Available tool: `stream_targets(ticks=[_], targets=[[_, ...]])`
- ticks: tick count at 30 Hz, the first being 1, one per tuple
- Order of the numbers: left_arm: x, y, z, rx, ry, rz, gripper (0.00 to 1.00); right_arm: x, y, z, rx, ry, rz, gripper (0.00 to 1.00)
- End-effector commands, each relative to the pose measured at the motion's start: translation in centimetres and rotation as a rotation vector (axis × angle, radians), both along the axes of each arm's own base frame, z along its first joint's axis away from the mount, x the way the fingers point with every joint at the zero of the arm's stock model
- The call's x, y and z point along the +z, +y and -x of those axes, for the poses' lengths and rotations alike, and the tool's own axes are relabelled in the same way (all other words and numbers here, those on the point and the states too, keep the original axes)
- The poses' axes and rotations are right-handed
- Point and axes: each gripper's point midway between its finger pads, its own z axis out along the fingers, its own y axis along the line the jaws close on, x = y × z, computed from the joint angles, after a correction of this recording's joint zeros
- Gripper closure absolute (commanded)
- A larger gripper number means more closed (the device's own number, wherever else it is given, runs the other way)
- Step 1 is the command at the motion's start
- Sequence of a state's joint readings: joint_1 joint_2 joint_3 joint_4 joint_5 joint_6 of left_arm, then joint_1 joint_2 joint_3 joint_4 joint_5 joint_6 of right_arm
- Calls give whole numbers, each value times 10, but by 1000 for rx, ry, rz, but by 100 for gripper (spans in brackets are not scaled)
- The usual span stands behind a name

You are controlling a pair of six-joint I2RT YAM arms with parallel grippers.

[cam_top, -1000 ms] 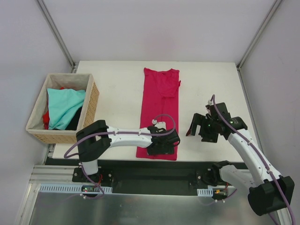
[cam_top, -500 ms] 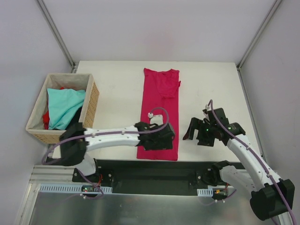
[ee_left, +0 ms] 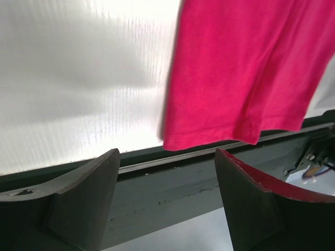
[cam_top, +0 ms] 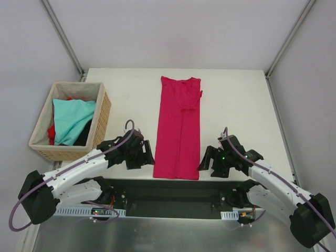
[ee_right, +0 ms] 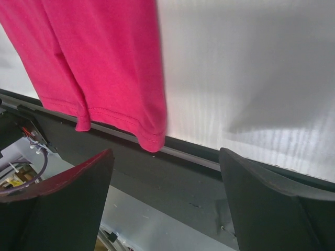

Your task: Fold and stack the t-shirts

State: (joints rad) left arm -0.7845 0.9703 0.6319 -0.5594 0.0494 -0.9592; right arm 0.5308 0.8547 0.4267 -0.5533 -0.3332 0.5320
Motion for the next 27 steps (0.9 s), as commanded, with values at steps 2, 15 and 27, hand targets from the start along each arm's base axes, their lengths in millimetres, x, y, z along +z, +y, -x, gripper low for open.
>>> stream_targets(ticks=[2, 15, 27], targets=[[-19, -24, 5, -112, 91, 141, 29, 6, 27, -14, -12, -52, -34, 16], [-47, -26, 16, -94, 178, 210, 35, -24, 41, -1, 44, 13, 90, 37], [-76, -23, 35, -74, 275, 176, 43, -34, 31, 12, 13, 43, 110, 52]])
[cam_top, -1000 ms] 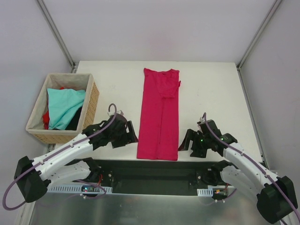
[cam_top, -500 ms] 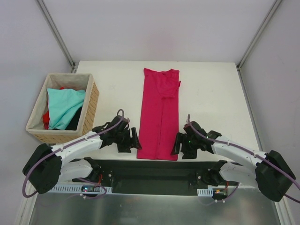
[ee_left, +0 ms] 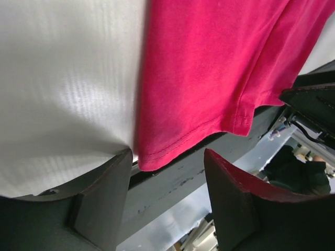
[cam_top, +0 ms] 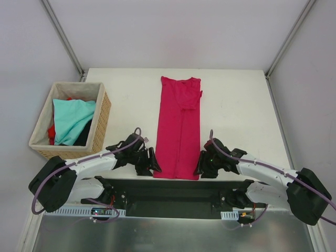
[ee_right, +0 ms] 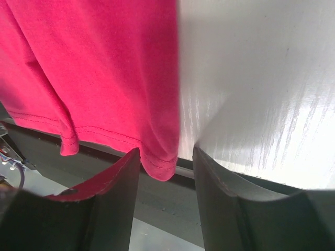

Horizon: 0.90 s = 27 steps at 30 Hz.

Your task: Fold and stack the t-shirts

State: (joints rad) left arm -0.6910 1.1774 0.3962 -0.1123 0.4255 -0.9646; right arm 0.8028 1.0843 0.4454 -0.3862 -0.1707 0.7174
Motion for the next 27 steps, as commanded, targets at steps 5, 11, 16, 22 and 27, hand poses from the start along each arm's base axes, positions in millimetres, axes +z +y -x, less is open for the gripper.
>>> stream_targets(ticks=[5, 11, 16, 22, 27], targets=[[-26, 15, 19, 22, 73, -93, 49, -4, 2, 4, -20, 5, -5, 53], [-33, 33, 19, 71, 51, -178, 53, -7, 2, 7, -17, 15, -3, 59], [-34, 36, 15, 62, 34, -210, 63, -10, 2, 10, -10, 20, -3, 66], [-33, 26, 14, -3, 17, -234, 79, -14, 4, 11, -8, 34, 0, 90], [-34, 15, 17, -38, 10, -265, 100, -10, 6, 11, -6, 26, -16, 100]])
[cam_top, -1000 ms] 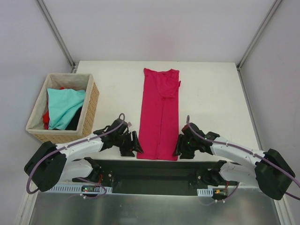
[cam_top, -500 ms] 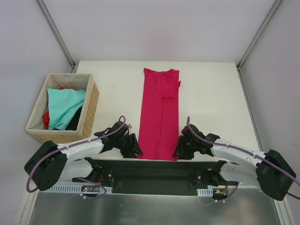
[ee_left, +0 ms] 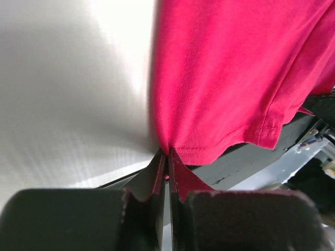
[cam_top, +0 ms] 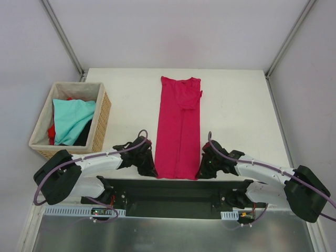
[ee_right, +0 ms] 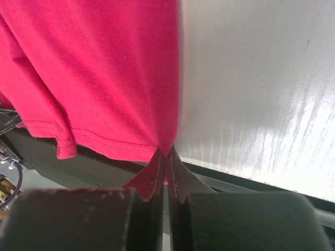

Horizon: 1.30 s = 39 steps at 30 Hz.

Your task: Fold and stack the t-shirts

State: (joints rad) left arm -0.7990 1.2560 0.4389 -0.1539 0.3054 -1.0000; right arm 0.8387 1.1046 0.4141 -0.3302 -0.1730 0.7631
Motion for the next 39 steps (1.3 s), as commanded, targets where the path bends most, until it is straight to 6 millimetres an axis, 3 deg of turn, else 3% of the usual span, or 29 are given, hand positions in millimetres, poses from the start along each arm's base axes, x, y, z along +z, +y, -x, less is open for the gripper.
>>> stream_targets(ticks=[1, 6, 17, 22, 24, 30, 31, 32, 33, 34, 37, 38, 39], targets=[[-18, 16, 8, -17, 4, -139, 100, -1, 0, 3, -3, 3, -5, 100], [-10, 20, 0, 11, -20, -178, 100, 10, -4, 3, -12, -16, -6, 99], [36, 7, -29, 10, -143, -158, 100, 40, -7, -13, -41, -79, -13, 100], [64, -7, -57, 8, -217, -116, 100, 78, -3, -47, -57, -161, -56, 100], [72, -9, -67, 9, -238, -112, 100, 84, -7, -58, -77, -160, -45, 100], [107, -11, -123, 22, -354, -122, 100, 114, -4, -106, -43, -226, -60, 99], [115, -15, -137, 8, -387, -125, 100, 106, -4, -112, -38, -193, -40, 100], [117, -13, -148, 17, -400, -134, 100, 116, 0, -123, -12, -223, -52, 99], [111, -13, -157, 11, -400, -161, 100, 115, -1, -132, -19, -211, -51, 100], [121, -17, -170, -4, -434, -157, 100, 108, -1, -139, -14, -195, -31, 100], [119, -20, -197, -3, -439, -177, 100, 116, -1, -168, -11, -244, -24, 99], [119, -21, -204, -5, -443, -182, 100, 110, 0, -175, -13, -226, -15, 100], [120, -18, -213, 7, -447, -189, 100, 118, 0, -187, -9, -251, -22, 100]])
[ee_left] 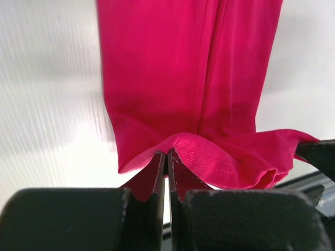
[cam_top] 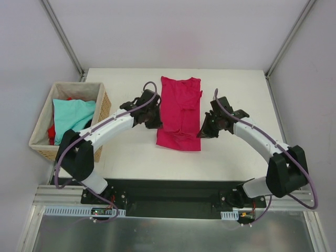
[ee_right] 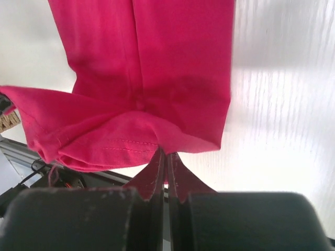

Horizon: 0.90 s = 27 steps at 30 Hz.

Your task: Fold and stack the t-shirts

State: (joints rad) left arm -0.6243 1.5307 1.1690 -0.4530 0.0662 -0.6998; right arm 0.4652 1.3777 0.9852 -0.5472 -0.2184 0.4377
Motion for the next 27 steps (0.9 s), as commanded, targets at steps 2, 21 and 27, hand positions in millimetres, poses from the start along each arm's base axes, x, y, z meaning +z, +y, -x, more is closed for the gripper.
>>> stream_targets(ticks=[2, 21, 27], targets=[[6, 5, -48, -27, -68, -70, 100, 12, 1, -45, 53, -54, -2, 100], [-29, 1, -138, -21, -27, -83, 100, -20, 1, -137, 23, 32, -105, 99], [-32, 6, -152, 8, -29, -81, 100, -25, -2, -152, -2, 44, -107, 99]])
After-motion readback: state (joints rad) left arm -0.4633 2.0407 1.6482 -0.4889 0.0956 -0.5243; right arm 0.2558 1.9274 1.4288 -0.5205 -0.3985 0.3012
